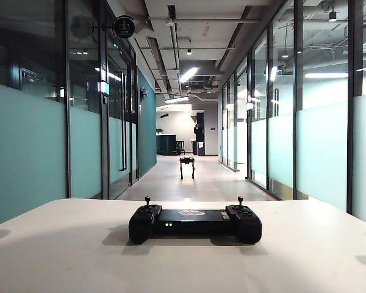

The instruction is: Push the left joystick on the remote control sitting on the white table backward to make the robot dog back up in a straight line until it returns close to you.

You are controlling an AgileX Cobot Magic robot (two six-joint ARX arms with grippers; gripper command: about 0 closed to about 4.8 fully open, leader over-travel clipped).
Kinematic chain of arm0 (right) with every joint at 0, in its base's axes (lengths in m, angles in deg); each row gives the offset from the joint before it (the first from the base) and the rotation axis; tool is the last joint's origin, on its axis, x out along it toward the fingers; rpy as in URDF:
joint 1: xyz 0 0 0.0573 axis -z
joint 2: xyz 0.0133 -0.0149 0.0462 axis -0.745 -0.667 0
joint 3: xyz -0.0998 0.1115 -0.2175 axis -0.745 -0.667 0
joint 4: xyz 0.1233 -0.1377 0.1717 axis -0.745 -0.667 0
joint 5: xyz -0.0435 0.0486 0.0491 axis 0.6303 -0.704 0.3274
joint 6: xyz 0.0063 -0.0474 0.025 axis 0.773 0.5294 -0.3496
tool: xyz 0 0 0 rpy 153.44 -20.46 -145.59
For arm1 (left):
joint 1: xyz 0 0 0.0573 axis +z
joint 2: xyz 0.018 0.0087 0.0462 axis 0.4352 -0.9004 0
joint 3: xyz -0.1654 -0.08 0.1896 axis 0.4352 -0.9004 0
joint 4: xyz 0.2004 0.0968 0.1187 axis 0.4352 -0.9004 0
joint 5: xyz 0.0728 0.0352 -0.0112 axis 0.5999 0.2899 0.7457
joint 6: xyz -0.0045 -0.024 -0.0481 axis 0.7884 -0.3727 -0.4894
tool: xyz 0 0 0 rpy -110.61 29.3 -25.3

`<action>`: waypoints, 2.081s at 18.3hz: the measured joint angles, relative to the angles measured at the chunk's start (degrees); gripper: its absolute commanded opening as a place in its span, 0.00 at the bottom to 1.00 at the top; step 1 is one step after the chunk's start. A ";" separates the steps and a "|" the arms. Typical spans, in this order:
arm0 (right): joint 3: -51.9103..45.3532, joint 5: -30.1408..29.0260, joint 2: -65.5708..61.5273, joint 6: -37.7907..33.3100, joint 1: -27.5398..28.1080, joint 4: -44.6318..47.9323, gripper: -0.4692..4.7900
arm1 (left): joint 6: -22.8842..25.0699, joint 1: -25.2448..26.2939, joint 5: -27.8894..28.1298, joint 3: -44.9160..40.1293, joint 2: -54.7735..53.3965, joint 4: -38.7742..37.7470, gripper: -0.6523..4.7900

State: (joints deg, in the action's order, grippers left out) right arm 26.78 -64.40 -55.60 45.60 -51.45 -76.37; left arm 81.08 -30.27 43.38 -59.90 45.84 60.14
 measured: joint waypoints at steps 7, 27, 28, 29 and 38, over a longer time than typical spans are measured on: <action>0.00 0.00 0.00 0.55 0.00 0.00 0.09 | 0.00 0.00 0.24 0.00 0.00 0.02 0.11; 11.54 -6.97 -17.68 0.52 -0.85 9.11 0.08 | -1.57 -0.07 -3.02 16.00 -33.16 13.35 0.11; 11.61 -6.97 -19.63 0.48 -1.51 10.71 0.08 | -2.01 -0.11 -3.96 17.03 -36.68 14.32 0.11; 11.58 -6.99 -21.07 0.48 -2.40 11.93 0.08 | -2.25 -0.11 -4.72 17.99 -39.12 15.04 0.11; 11.61 -5.03 -37.79 0.48 -12.90 21.81 0.08 | -2.62 -6.62 -7.58 24.20 -55.41 17.49 0.11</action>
State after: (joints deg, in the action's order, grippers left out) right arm 38.39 -69.43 -93.39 46.08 -64.35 -54.56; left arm 78.46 -36.89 35.80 -35.70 -9.57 77.62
